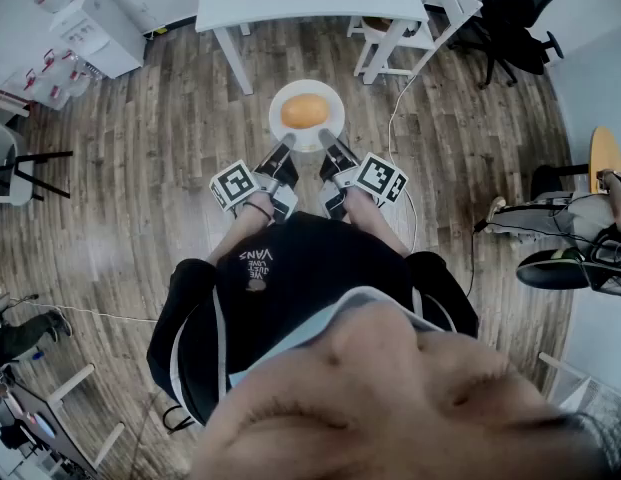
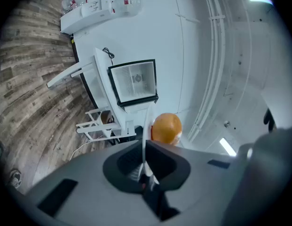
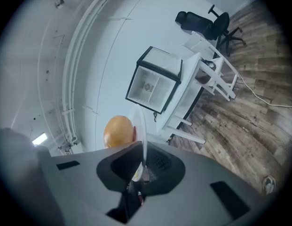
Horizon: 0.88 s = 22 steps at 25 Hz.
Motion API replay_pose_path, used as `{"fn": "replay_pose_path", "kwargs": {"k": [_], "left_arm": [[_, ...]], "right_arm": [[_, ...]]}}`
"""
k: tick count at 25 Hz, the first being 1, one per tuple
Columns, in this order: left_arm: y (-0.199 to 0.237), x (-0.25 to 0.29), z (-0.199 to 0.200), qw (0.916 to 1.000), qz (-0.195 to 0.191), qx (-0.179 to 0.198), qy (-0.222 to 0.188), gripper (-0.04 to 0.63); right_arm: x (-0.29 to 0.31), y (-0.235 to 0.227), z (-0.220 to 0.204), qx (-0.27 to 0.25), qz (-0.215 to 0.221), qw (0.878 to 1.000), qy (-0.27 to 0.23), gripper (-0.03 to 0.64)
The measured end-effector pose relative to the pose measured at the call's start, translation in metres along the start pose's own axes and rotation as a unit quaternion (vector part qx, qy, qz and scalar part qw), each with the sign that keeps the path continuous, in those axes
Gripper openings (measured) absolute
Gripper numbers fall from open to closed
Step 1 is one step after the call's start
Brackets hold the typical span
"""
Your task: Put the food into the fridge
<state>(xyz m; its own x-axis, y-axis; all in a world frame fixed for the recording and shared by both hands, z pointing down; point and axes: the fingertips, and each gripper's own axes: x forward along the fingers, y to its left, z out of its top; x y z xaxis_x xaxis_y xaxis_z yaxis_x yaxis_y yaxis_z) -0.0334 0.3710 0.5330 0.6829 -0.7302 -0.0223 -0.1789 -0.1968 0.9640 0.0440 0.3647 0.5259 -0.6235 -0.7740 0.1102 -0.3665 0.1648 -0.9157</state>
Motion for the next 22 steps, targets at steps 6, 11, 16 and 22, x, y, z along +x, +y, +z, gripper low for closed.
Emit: {"fn": "replay_pose_path", "kwargs": {"k": [6, 11, 16, 22], "left_arm": [[-0.001, 0.006, 0.002, 1.0, -0.003, -0.001, -0.003, 0.025], [-0.004, 0.014, 0.002, 0.9999, -0.008, -0.003, -0.012, 0.025], [-0.006, 0.019, -0.003, 0.9996, -0.006, -0.007, -0.027, 0.025], [-0.005, 0.031, -0.015, 0.999, -0.011, -0.013, -0.041, 0.025]], "right_arm": [[0.003, -0.002, 0.005, 0.002, 0.001, 1.0, -0.002, 0.026], [0.004, -0.002, 0.015, 0.022, 0.019, 1.0, -0.004, 0.026], [0.001, -0.003, 0.023, 0.014, 0.03, 0.999, 0.009, 0.026], [-0.006, -0.012, 0.034, 0.013, 0.037, 0.999, 0.027, 0.026]]}}
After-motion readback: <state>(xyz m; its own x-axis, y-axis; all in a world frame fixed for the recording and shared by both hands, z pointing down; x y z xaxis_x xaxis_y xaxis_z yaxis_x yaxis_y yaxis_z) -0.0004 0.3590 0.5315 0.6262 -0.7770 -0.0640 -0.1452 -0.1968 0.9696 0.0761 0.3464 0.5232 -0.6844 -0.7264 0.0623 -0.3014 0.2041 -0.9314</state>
